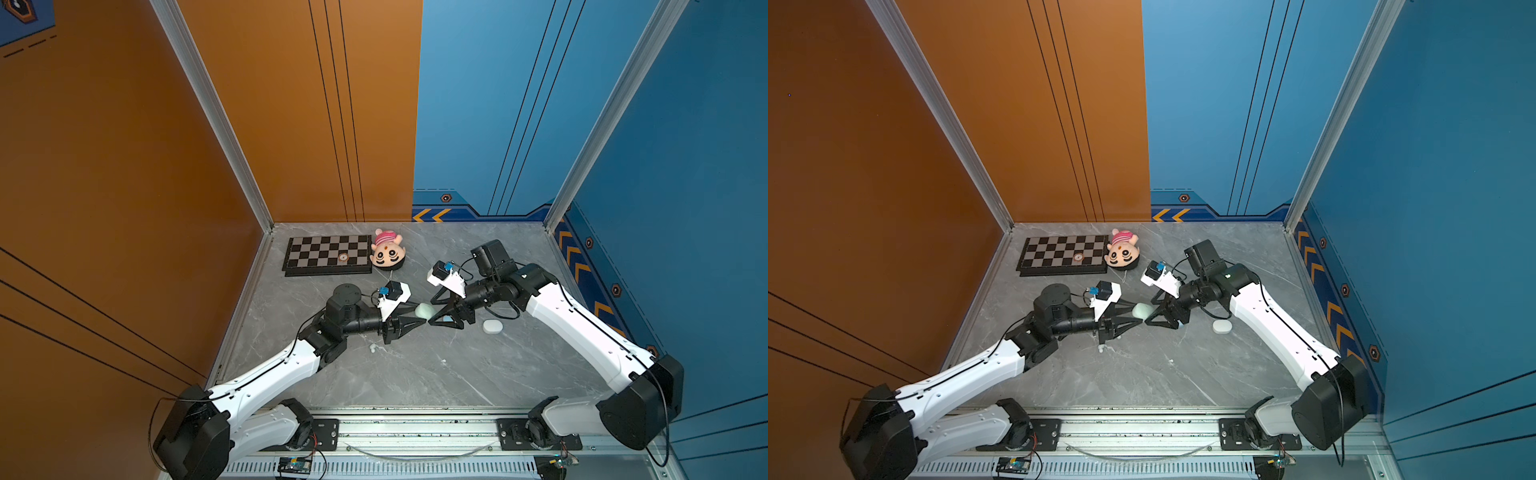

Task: Insert the wireless bluetooth earbuds into the charging case
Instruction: 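Pry open the lid of the case held by the left gripper with the right gripper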

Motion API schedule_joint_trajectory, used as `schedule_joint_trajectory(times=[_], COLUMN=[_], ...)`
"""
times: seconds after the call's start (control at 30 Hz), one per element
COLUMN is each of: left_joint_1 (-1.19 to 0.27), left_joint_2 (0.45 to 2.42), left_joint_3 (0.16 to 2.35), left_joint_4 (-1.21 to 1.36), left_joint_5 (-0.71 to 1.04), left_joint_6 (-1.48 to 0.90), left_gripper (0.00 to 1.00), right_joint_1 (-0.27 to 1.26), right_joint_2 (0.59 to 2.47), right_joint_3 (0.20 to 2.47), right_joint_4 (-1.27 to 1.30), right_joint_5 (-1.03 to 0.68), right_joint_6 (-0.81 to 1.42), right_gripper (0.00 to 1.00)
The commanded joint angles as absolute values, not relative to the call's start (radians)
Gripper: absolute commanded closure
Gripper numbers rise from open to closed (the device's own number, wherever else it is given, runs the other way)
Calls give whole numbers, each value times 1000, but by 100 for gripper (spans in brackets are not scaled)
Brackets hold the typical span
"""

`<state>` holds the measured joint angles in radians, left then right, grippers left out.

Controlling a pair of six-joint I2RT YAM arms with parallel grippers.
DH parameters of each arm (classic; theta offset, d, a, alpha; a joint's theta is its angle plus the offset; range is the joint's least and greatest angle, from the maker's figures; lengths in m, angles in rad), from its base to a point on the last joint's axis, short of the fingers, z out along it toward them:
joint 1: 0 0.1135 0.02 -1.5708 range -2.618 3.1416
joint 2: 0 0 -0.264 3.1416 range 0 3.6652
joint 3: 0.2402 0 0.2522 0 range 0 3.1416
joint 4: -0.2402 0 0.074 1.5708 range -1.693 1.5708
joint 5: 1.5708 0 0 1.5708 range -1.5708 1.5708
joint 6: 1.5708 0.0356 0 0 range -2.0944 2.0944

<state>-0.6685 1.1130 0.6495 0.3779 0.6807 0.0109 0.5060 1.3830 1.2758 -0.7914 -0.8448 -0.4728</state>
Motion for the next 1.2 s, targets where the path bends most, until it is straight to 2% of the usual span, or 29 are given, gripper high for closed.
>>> schedule_joint_trajectory(times=[0.0,0.63,1.03,1.17], left_joint_1=[-679,-678,-678,-678], left_joint_2=[1111,1108,1109,1111], left_joint_3=[663,665,687,690], left_joint_4=[364,364,371,371], left_joint_5=[756,740,725,721], left_joint_6=[18,7,-18,-22], left_gripper=[100,100,100,100], right_joint_1=[477,454,454,454], right_joint_2=[1362,1324,1282,1277], right_joint_3=[1271,1233,1155,1144], right_joint_4=[-691,-607,-561,-561], right_joint_5=[-830,-821,-807,-807], right_joint_6=[-431,-376,-405,-417], right_gripper=[29,29,40,47])
